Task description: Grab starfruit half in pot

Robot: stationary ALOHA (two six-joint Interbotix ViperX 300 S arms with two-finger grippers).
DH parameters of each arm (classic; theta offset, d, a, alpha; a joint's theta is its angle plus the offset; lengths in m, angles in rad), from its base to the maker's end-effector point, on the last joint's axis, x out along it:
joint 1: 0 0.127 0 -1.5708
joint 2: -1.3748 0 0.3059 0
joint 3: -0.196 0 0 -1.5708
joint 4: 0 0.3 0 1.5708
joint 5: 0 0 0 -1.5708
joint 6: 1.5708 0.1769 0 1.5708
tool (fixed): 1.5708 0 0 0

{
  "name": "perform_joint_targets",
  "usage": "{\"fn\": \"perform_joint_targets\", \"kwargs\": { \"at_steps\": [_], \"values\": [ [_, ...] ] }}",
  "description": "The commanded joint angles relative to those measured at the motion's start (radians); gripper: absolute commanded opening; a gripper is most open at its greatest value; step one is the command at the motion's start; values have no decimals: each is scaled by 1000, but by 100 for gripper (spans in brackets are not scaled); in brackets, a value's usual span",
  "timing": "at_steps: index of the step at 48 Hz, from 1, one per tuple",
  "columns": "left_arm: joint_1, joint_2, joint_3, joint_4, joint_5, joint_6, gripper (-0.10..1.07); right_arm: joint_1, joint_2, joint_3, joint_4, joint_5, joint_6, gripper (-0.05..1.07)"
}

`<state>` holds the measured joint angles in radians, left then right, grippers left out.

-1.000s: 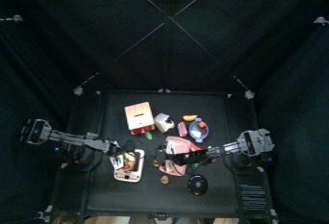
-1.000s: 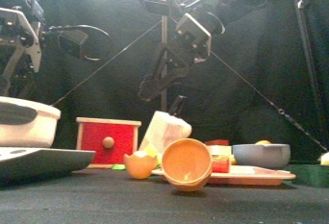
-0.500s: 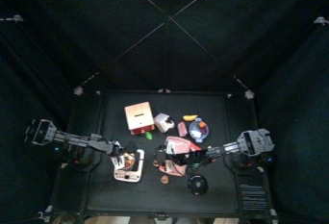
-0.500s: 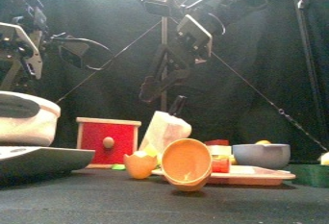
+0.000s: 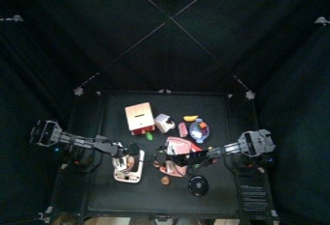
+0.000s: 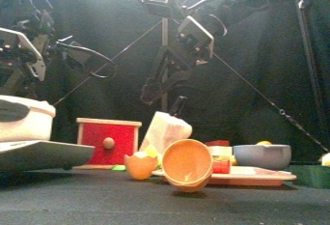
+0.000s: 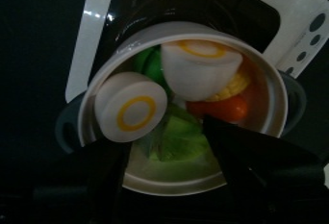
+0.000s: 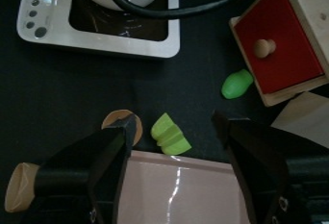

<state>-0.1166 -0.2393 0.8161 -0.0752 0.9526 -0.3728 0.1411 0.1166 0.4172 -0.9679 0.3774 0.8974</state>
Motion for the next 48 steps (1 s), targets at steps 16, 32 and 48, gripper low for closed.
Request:
{"fn": "perform_joint_targets", "kwargs": {
  "at_steps": [16, 32, 48],
  "values": [
    [-6, 2, -67, 43, 25, -2, 79, -2, -20, -2, 5, -3, 3, 95],
    [-9, -6, -149, 106, 63, 0, 79, -2, -21, 9, 15, -3, 2, 95],
    [-18, -32, -152, 141, 80, -3, 81, -3, -26, 3, 14, -3, -2, 95]
  ]
}}
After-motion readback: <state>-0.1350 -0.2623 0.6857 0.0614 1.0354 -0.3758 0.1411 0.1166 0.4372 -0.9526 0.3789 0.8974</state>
